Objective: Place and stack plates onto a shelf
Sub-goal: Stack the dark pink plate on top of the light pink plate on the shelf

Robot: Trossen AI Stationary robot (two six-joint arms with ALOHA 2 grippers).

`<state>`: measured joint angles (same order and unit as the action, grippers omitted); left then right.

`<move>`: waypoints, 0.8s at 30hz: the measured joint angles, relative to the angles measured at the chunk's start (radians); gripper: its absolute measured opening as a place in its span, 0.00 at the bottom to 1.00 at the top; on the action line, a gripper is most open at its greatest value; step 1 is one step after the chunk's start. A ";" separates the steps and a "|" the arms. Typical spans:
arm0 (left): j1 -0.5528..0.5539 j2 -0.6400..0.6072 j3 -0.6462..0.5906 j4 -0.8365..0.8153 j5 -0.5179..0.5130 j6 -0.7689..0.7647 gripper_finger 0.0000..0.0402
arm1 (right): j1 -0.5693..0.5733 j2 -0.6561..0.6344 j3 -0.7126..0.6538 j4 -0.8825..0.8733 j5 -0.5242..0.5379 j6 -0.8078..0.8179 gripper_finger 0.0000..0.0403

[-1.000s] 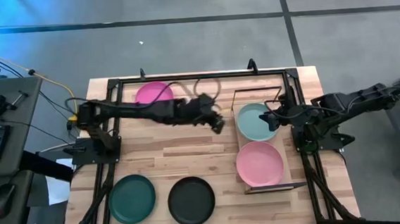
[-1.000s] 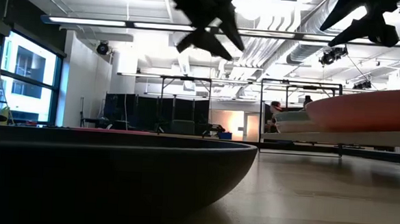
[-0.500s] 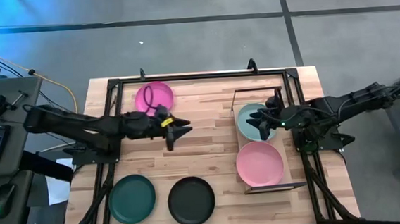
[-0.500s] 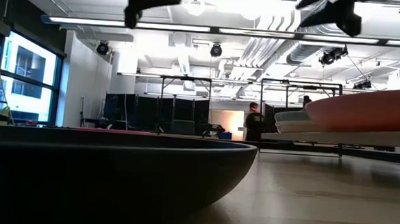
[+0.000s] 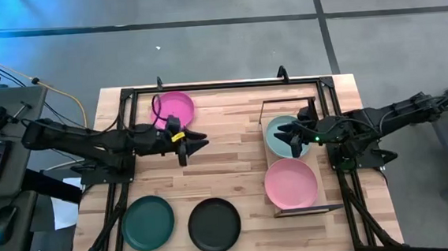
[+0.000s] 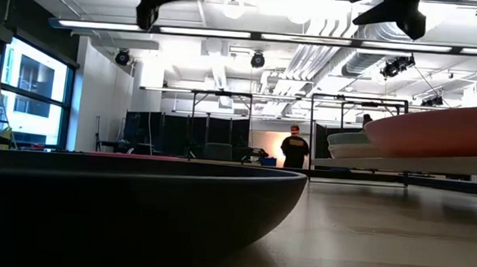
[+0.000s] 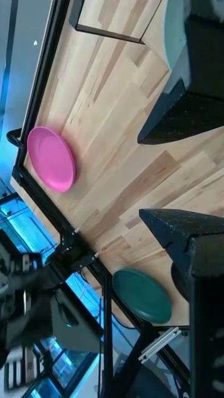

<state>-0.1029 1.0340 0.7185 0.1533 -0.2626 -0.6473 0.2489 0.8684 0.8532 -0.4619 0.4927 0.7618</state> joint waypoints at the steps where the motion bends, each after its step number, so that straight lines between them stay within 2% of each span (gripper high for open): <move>1: 0.021 0.000 0.015 -0.058 -0.007 -0.033 0.36 | 0.000 0.000 0.000 0.003 0.000 0.000 0.40; 7: 0.272 0.026 0.157 -0.577 -0.087 -0.196 0.36 | -0.009 0.000 0.000 0.004 0.009 0.000 0.40; 10: 0.405 0.050 0.126 -0.690 -0.117 -0.300 0.36 | -0.018 0.001 0.000 0.011 0.011 0.000 0.40; 13: 0.470 0.072 0.035 -0.693 -0.057 -0.476 0.36 | -0.020 0.001 0.000 0.012 0.012 0.014 0.40; 19: 0.448 0.079 -0.173 -0.583 -0.042 -0.872 0.36 | -0.020 0.002 0.000 0.012 0.015 0.019 0.40; 24: 0.382 0.079 -0.255 -0.551 -0.114 -1.122 0.36 | -0.020 0.002 0.000 0.012 0.031 0.015 0.40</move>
<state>0.2786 1.1130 0.4639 -0.3972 -0.3763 -1.7696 0.2287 0.8703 0.8532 -0.4503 0.5239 0.7772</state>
